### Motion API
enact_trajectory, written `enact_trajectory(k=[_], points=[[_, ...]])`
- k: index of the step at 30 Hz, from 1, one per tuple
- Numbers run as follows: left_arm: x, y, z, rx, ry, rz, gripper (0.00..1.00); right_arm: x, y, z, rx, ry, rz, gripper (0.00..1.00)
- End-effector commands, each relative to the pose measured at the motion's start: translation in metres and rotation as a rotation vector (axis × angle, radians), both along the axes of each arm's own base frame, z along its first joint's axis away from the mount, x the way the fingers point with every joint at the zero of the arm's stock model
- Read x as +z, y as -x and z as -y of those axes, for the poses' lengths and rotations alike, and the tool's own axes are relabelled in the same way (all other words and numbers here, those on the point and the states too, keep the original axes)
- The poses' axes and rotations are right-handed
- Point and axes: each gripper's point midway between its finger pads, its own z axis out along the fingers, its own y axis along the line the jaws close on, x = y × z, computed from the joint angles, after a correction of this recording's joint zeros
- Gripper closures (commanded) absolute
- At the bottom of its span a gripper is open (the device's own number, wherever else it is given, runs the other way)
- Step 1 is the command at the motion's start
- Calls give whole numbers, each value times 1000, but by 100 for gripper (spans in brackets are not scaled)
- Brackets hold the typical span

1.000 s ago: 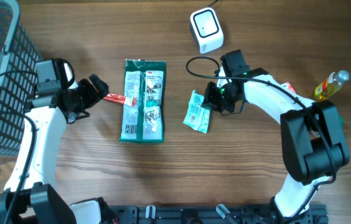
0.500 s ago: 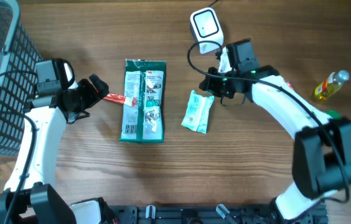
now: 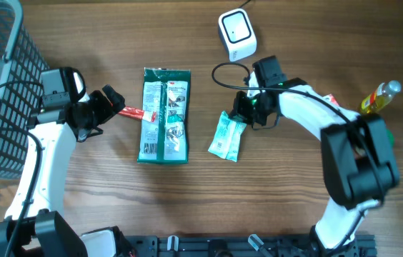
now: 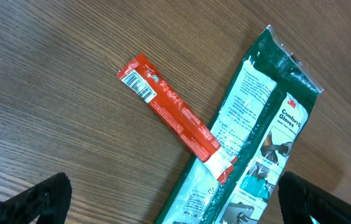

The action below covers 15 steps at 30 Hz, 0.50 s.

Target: Scan the item barcode

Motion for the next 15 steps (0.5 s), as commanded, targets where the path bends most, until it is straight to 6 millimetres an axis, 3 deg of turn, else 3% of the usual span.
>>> enact_trajectory(k=[1,3,5,7,11,15], points=[[6,-3,0,3,3,18,0,73,-2,-10,58,-94,171,96],[6,-3,0,3,3,18,0,84,8,-10,64,-95,162,96],[6,-3,0,3,3,18,0,80,22,-9,72,-78,107,96],[6,-3,0,3,3,18,0,60,46,-5,76,5,8,96],[6,-3,0,3,3,18,0,24,78,20,-75,209,-145,96],[6,-3,0,3,3,18,0,2,106,25,-203,273,-267,96]])
